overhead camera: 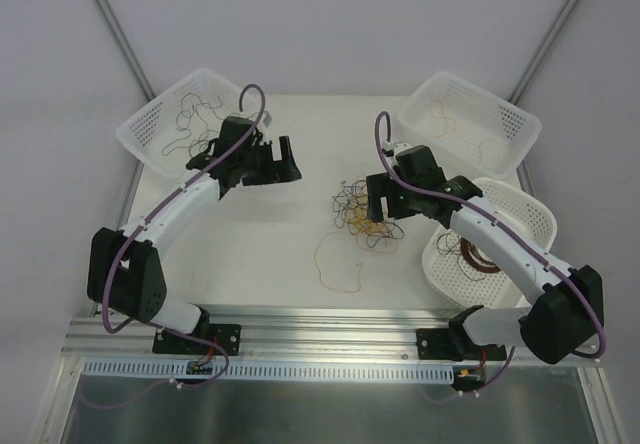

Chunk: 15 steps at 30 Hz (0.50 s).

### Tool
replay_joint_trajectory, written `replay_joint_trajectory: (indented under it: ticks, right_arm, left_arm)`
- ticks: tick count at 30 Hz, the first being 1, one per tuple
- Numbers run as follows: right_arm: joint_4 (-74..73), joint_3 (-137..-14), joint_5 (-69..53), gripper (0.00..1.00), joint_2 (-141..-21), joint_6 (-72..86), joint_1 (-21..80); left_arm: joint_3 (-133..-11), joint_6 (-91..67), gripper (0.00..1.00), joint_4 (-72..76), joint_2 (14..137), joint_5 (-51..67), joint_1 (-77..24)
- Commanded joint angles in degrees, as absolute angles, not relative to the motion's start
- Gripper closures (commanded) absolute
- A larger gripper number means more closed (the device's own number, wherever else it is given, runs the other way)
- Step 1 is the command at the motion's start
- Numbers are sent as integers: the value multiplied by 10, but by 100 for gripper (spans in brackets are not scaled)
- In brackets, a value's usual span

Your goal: Untangle the cables

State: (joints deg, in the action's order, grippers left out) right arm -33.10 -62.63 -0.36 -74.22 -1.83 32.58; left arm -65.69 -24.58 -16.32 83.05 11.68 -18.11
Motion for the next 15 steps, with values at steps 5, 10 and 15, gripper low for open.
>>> replay_joint_trajectory:
  ticks: [5,10,15]
  right_arm:
    - [-286,-583,-40,15,-734,41,308]
    - [-280,-567,-54,15,-727,66,294]
    - [-285,-565,-52,15,-722,64,285]
  left_arm:
    - [-713,-156,9,-149,916,168,-285]
    - [-777,-150,16,-149,999,177,-327]
    - [-821,-163,33,-149,1070,192,-350]
